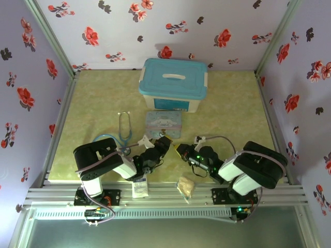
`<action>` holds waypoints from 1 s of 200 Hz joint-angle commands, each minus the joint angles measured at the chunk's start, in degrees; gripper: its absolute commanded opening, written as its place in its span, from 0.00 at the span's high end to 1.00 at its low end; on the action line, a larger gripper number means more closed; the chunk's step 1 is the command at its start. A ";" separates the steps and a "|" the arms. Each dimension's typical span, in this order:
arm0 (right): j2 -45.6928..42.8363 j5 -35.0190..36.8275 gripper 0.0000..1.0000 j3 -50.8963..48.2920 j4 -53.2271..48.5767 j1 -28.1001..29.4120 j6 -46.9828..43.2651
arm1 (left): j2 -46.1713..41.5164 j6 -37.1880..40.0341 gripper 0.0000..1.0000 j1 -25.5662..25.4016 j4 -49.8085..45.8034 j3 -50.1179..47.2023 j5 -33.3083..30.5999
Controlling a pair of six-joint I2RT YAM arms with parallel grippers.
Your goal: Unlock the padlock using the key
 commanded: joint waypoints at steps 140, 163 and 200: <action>0.48 30.40 1.00 0.67 6.77 14.27 0.71 | 2.55 -2.06 1.00 -3.65 3.89 3.34 8.65; 2.18 35.43 1.00 0.48 8.05 17.00 1.06 | 2.51 -2.86 1.00 -3.73 4.03 3.69 8.19; 4.82 36.16 1.00 2.59 8.06 19.28 -0.92 | 2.64 -5.30 1.00 -3.71 4.13 4.10 8.44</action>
